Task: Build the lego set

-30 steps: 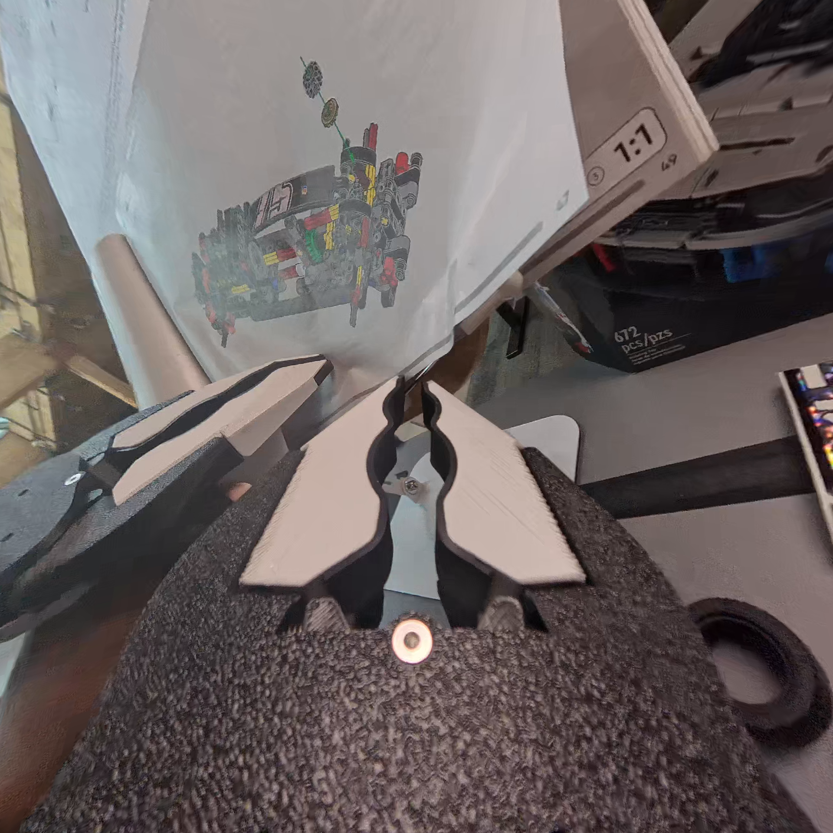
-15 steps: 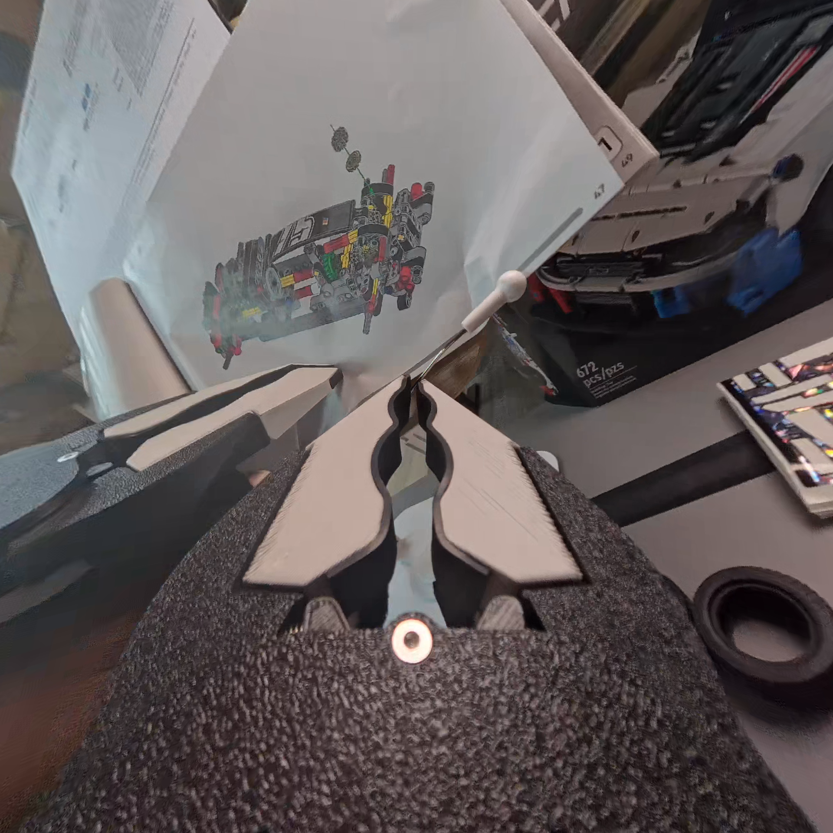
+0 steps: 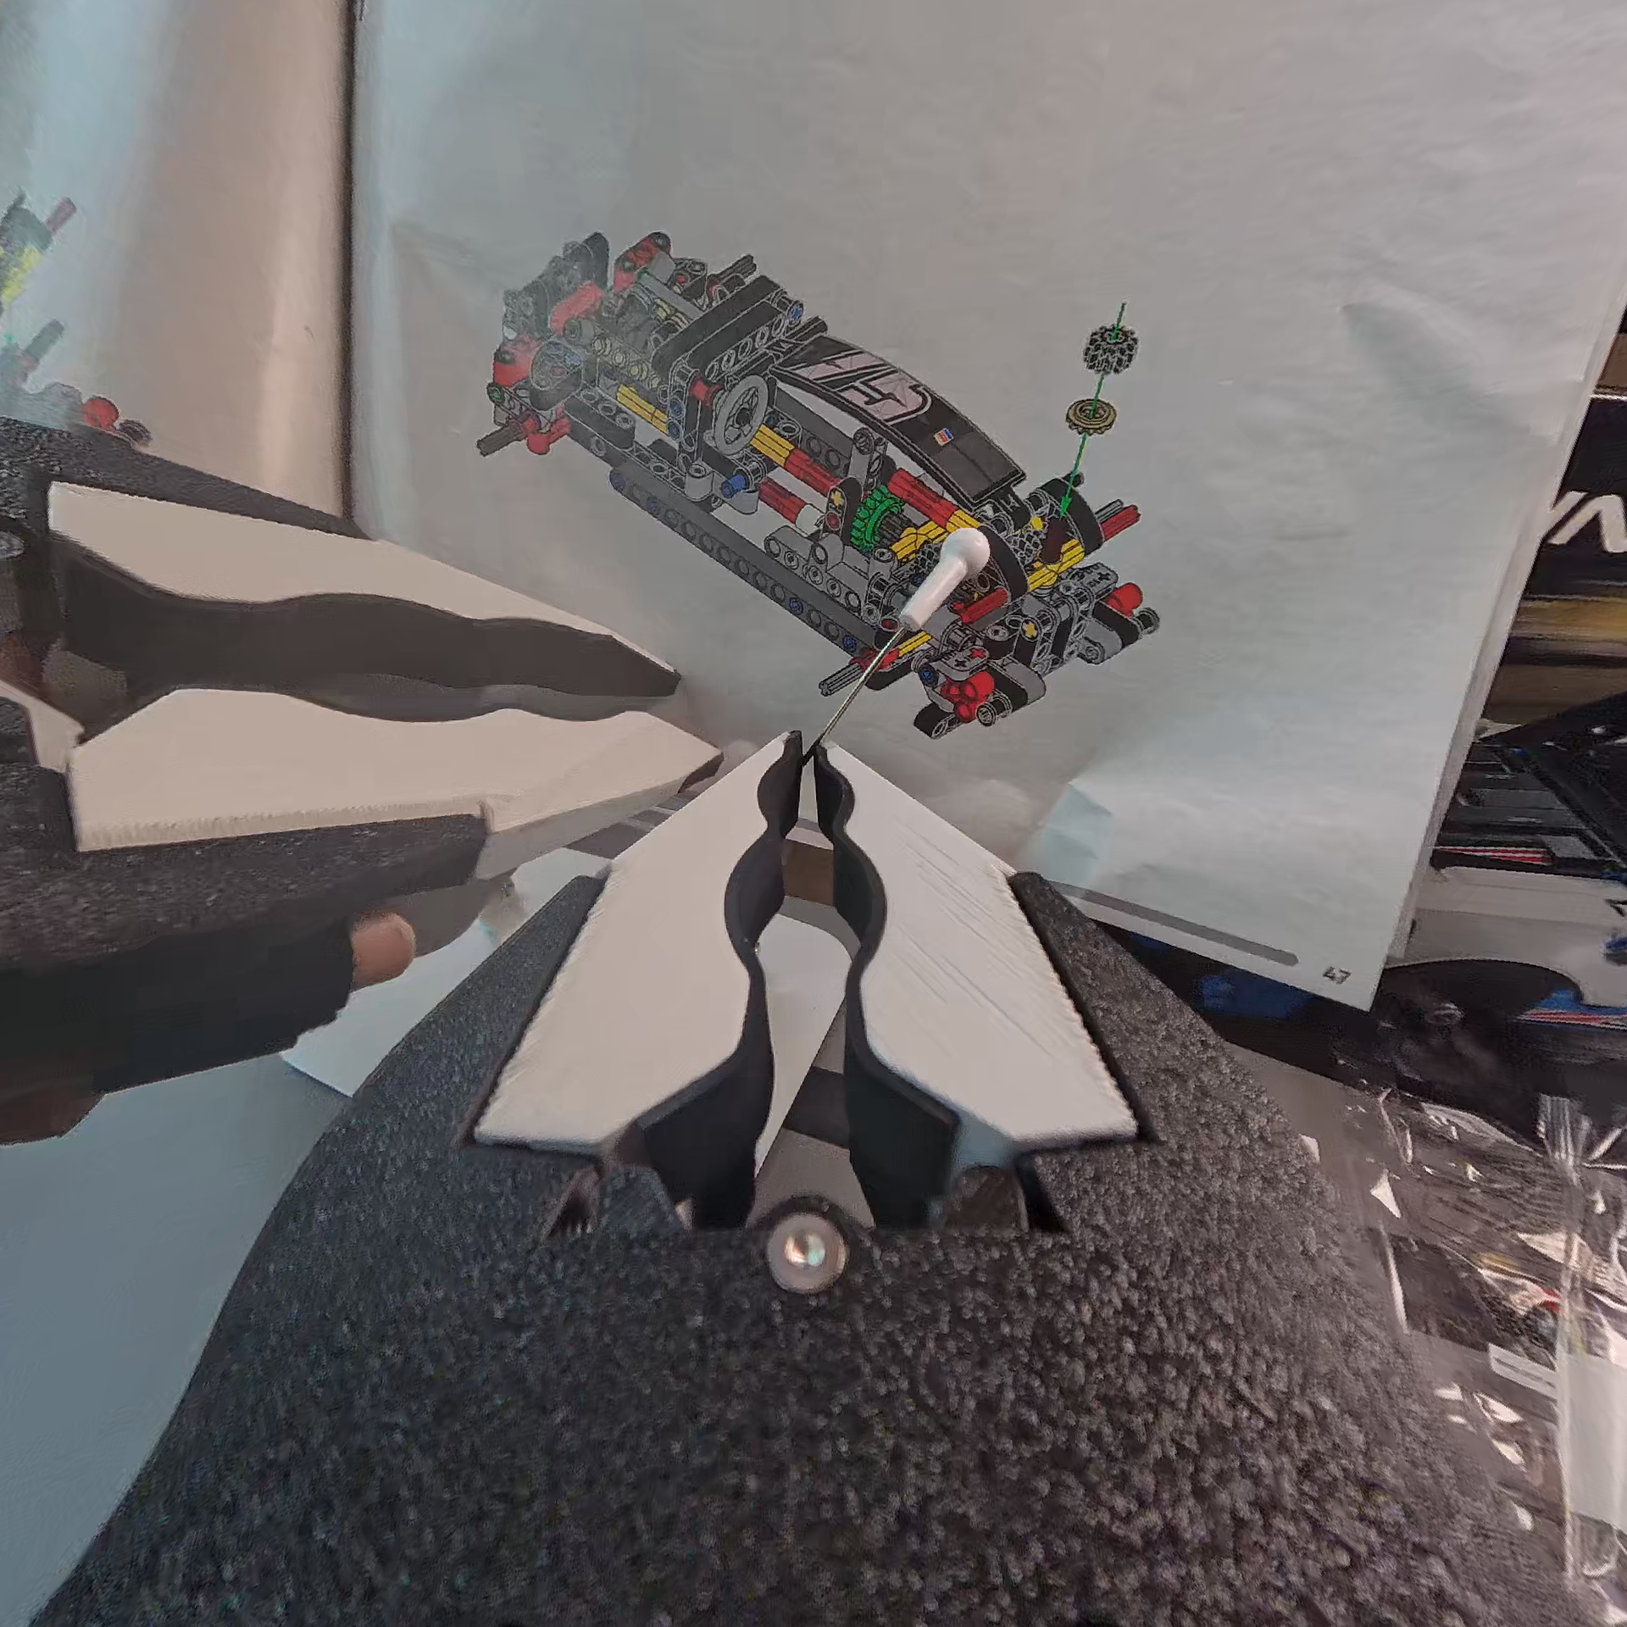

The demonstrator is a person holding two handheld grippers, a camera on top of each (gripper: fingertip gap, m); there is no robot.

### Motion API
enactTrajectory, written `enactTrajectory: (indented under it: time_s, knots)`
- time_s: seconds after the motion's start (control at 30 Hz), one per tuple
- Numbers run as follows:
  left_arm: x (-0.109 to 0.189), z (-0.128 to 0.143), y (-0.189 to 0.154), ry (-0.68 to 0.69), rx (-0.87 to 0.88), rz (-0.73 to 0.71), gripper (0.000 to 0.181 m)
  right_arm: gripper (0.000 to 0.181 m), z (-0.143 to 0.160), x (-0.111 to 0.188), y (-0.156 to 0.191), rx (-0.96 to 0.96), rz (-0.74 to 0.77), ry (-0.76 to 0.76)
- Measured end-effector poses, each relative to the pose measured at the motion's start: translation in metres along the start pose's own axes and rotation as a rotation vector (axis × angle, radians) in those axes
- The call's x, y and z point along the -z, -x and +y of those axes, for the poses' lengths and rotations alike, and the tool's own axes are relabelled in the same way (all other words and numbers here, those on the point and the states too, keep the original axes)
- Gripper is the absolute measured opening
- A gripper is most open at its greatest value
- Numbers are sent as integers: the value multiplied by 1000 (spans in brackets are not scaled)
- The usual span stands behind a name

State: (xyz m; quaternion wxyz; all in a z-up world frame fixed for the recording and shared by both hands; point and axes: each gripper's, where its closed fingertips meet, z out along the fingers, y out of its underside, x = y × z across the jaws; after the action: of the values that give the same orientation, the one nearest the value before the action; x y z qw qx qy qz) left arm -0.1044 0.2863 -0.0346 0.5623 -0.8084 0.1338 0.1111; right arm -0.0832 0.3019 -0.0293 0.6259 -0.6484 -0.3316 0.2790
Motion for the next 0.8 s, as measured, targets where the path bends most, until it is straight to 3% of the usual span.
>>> enactTrajectory:
  time_s: [0.13, 0.27, 0.33, 0.43, 0.6, 0.8]
  knots:
    - [37, 10, 15, -100, 95, -49, 18, 2, -2, 7, 0, -22, -42, -37]
    - [74, 38, 46, -142, 200, -144, 14, 7, 0, 4, 4, -84, -92, -27]
    - [84, 48, 60, -157, 250, -159, 6, 5, -3, -1, 6, -91, -97, -15]
    - [91, 58, 86, -153, 309, -208, 10, 0, -6, -5, 4, -23, -70, 3]
    - [92, 68, 120, -174, 472, -208, 2, 0, -11, -2, 16, 279, -67, -58]
    - [81, 73, 138, -159, 423, -274, 6, 0, -12, 6, 52, 754, -135, -140]
